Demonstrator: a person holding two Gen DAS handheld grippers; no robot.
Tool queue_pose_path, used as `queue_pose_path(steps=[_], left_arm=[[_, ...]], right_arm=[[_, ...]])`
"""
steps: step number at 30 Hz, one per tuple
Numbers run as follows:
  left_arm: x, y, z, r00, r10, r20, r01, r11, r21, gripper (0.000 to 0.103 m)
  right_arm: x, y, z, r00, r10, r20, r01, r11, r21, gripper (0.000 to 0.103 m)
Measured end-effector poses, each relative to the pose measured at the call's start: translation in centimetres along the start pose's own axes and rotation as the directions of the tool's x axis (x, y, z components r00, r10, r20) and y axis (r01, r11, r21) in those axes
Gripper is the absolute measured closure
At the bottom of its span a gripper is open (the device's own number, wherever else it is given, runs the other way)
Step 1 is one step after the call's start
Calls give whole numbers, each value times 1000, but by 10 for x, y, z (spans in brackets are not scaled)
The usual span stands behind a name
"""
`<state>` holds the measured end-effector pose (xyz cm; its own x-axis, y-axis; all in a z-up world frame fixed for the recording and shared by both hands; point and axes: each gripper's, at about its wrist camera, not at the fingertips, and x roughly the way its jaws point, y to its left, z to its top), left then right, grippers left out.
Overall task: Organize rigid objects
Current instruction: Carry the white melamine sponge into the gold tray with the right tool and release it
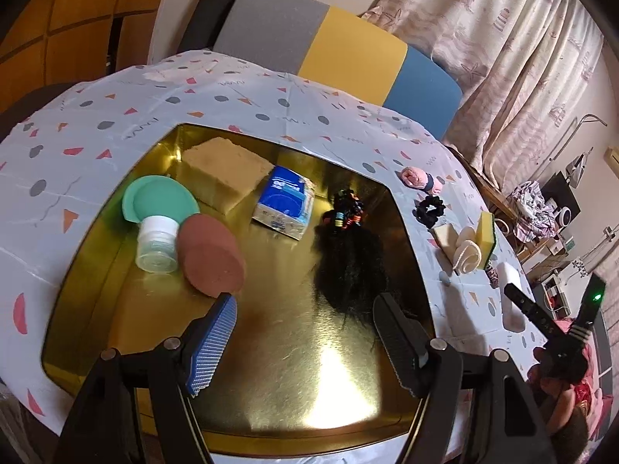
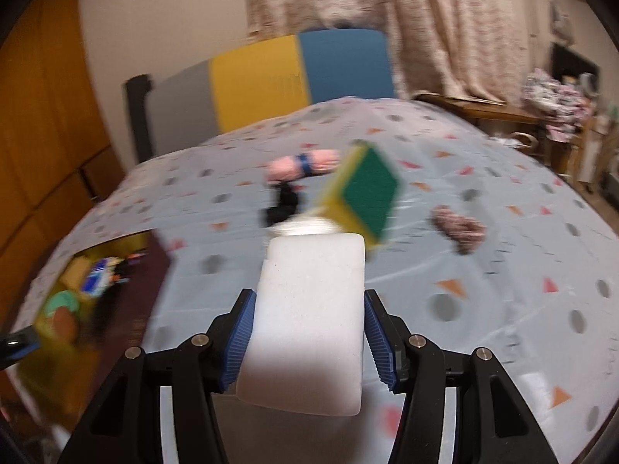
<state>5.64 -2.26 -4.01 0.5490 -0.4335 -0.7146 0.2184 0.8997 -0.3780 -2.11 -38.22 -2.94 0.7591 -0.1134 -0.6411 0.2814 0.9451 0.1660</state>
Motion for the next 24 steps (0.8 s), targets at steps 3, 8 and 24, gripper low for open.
queue_pose_path(steps=[3,8,24], left_arm=[[-6,7,0,1000,21,16,-21,1000,0,29],[-13,23,0,999,33,31,-32,999,-31,29],[-32,73,4,996,54,75,-41,985,-169,29]], right_arm=[[-4,42,1,996,88,-13,-88,995,-53,47],[-3,118,4,973,216,-75,-225,964,-139,47],[66,249,-15,899,262,-351,-362,896,-256,46]])
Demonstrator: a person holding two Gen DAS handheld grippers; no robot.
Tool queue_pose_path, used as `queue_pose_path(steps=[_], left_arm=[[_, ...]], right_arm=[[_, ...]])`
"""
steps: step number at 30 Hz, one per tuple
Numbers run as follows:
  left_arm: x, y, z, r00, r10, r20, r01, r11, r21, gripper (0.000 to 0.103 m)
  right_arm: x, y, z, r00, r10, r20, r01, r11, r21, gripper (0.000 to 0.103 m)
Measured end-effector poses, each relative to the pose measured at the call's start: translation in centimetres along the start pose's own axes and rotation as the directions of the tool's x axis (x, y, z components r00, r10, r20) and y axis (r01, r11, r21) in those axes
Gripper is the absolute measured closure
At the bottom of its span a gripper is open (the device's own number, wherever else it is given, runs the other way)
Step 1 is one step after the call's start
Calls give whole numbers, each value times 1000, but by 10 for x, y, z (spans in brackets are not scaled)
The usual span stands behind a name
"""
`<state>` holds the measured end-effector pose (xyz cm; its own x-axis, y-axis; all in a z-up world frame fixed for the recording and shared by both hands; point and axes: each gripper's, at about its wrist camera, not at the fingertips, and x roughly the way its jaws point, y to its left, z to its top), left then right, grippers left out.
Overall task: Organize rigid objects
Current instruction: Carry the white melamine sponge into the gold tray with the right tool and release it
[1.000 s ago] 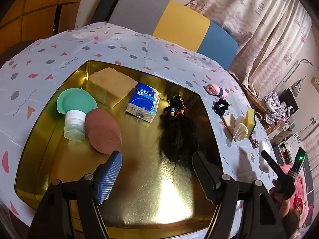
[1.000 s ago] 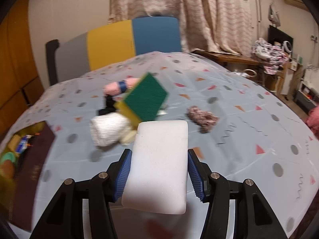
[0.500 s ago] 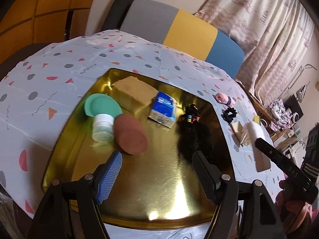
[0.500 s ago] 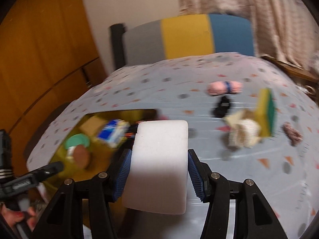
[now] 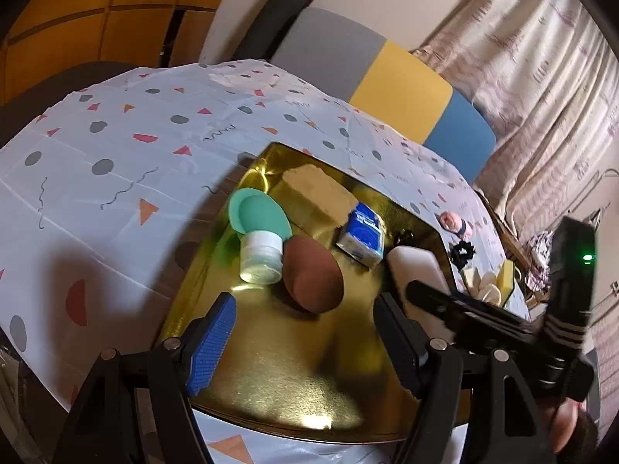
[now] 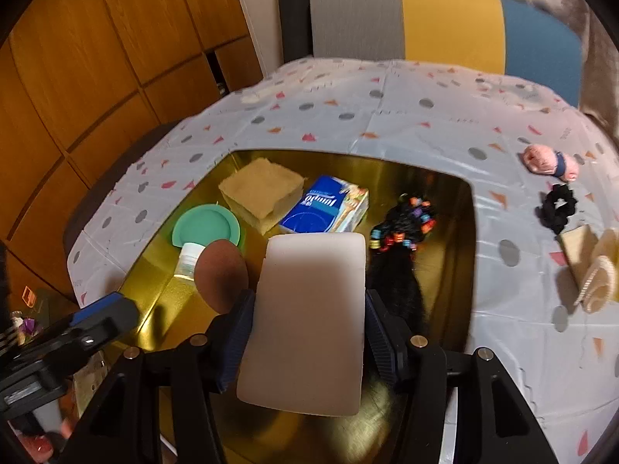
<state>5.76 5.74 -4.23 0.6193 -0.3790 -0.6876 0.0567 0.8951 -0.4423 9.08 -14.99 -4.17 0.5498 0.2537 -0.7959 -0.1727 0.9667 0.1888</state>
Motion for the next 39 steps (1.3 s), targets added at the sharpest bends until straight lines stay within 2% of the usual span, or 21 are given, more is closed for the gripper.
queue_pose_path(steps=[9,11,15,24,27,39], left_arm=[[-1,-1,0,1000,0,1,0,1000,0,29],[0,-1,-1,1000,0,-2,0,1000,2,29],[1,-1,-3,1000,1,-5,-1,1000,-1,29],[4,-9,-7,1000,-8,-18,8,1000,16,29],[4,-12,-9,1000,-12,-24,12,1000,22,29],[5,-44,-23,996,-75,-49,80,991,106,29]], right_arm=[[40,16,9,997,-16,-77,11,998,-70,43],[40,15,9,996,-29,-79,23,997,-75,36],[26,6,7,999,-11,-41,10,1000,-28,29],[-22,-7,-3,997,-22,77,20,999,30,29],[-37,-11,-12,993,-56,106,53,998,36,29],[-70,-58,-49,980,-156,124,142,984,111,29]])
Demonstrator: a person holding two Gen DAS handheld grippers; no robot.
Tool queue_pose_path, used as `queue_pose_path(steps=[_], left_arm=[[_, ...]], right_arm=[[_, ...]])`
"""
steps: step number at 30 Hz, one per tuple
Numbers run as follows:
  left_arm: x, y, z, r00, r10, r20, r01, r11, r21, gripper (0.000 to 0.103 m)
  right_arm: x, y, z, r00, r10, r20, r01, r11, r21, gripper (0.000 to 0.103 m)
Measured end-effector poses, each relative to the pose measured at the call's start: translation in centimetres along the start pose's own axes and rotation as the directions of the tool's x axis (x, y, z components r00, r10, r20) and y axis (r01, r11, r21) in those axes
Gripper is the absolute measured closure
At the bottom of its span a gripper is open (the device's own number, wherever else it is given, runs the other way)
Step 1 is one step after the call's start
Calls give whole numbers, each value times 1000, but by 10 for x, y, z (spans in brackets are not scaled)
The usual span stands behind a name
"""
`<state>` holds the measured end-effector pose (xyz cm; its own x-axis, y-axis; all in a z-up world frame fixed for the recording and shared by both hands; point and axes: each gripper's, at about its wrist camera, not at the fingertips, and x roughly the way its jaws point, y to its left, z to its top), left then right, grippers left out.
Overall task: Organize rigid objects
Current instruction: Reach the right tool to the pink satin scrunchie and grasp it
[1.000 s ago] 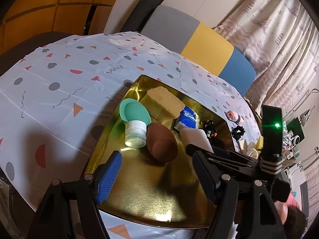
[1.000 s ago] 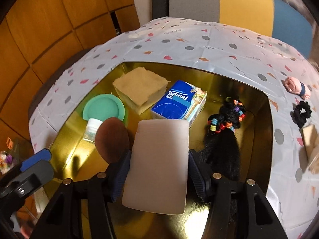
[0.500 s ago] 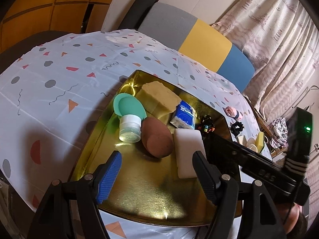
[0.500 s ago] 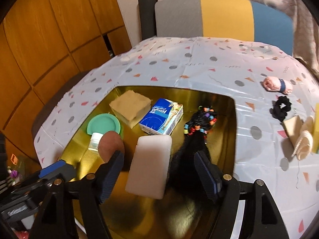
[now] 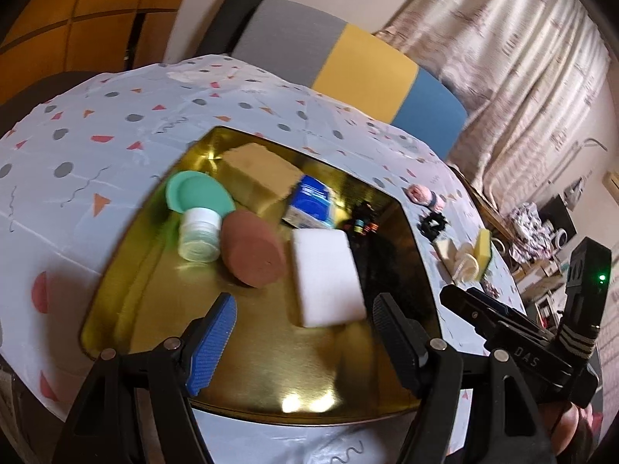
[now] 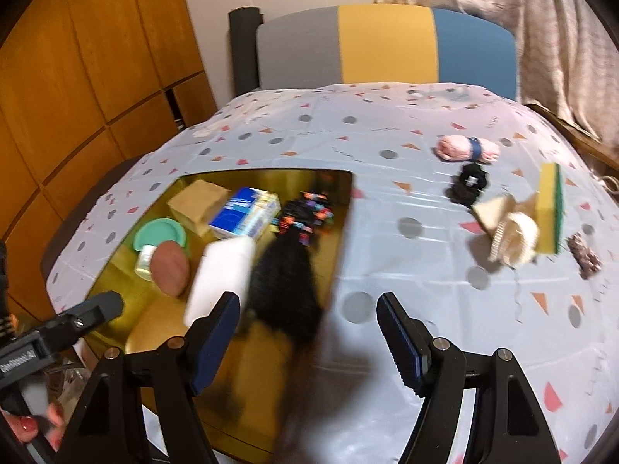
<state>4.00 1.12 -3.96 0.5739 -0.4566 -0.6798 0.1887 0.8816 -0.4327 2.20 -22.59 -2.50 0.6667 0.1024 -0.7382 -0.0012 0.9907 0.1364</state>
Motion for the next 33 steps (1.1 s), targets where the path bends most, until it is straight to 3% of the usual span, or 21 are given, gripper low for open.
queue_pose_path(steps=[17,27,33], left_arm=[[7,-51,-18,997,-44,-56,50,992,112,29],[16,-107,-24,989,-103,-107,125,966,227,29],[28,-142,-28,981,-121,-149,160,946,281,29]], right_arm=[[-18,-98,-45,994,-108,-36,112,980,163,29],[-35,-175,-66,983,-183,-36,185,939,291,29],[-45,-228,-64,963,-269,-30,264,908,326,29]])
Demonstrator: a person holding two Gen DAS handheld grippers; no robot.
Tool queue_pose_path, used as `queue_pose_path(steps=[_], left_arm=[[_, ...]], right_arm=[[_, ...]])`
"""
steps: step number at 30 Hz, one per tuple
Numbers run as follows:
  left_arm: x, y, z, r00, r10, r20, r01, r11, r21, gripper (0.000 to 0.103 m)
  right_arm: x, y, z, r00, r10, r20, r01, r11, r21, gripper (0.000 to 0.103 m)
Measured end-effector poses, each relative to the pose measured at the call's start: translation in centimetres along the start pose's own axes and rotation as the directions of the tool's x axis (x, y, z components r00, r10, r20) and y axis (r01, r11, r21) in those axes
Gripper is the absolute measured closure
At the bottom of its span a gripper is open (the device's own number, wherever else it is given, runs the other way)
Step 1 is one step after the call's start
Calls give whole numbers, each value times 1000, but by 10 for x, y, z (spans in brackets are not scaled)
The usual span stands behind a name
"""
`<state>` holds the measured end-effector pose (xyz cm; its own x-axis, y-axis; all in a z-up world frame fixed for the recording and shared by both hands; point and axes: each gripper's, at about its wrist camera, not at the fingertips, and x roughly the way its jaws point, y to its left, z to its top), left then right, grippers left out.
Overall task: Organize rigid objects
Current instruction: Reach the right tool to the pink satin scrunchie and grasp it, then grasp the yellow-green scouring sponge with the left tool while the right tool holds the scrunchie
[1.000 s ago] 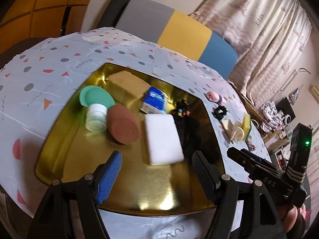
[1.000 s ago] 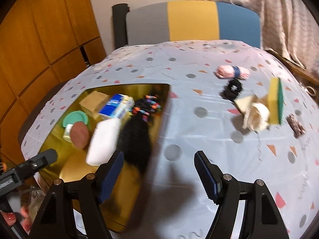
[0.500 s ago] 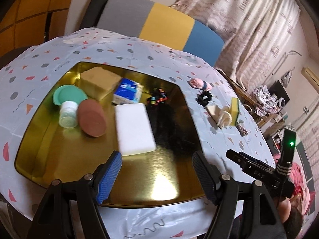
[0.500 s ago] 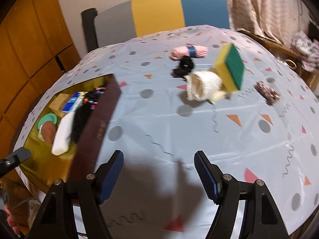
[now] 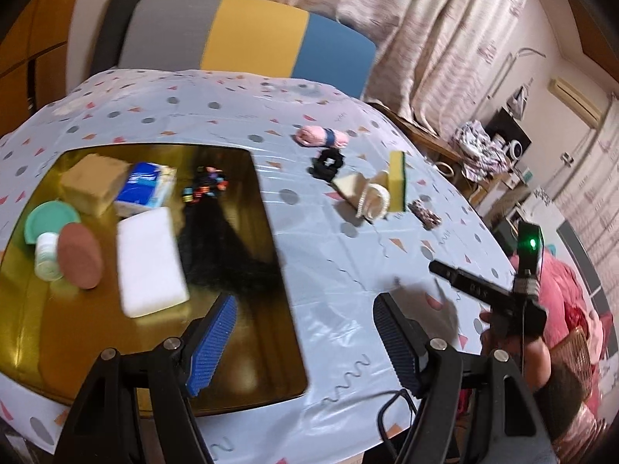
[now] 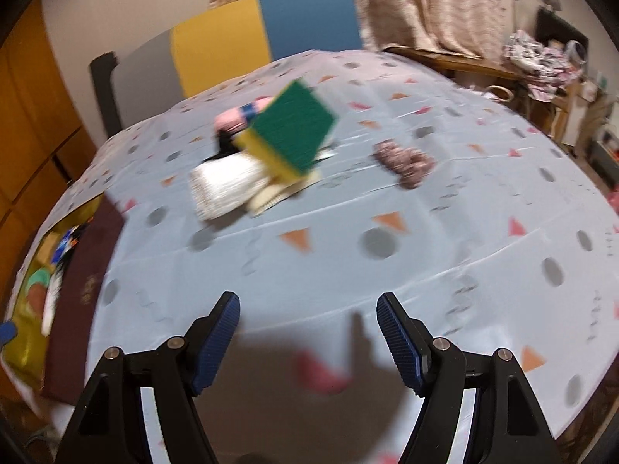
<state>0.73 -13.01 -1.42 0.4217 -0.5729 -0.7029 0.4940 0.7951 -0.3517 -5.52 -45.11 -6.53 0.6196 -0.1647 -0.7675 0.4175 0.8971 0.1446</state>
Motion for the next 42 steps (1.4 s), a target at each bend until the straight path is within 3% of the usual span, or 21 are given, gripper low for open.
queue_pose_path(steps=[9,13,19,22,24,29,35,42], left_arm=[[21,-21,14,999,5,-36,-4,1000,15,29],[29,-22,17,999,15,-49,-15,1000,13,29],[43,-26,24,997,26,-76,-25,999,20,29],[50,-30,28,996,25,-86,-23,999,28,29],[55,-35,30,996,25,-91,-22,999,37,29],[64,-47,35,995,9,-102,-3,998,59,29],[74,-73,44,995,-19,-103,30,994,109,29],[108,-104,64,992,-41,-122,60,987,151,29]], right_arm=[[30,-59,70,992,-113,58,109,992,61,29],[59,-69,99,985,-164,47,162,986,41,29],[103,-74,118,985,-174,14,174,985,16,29],[119,-76,122,985,-174,5,174,985,1,31],[125,-75,121,985,-172,-4,172,985,-15,37],[131,-77,120,985,-171,-12,171,985,-25,74],[106,-80,110,994,-112,1,112,994,9,77],[70,-78,73,1000,-17,17,16,996,89,77]])
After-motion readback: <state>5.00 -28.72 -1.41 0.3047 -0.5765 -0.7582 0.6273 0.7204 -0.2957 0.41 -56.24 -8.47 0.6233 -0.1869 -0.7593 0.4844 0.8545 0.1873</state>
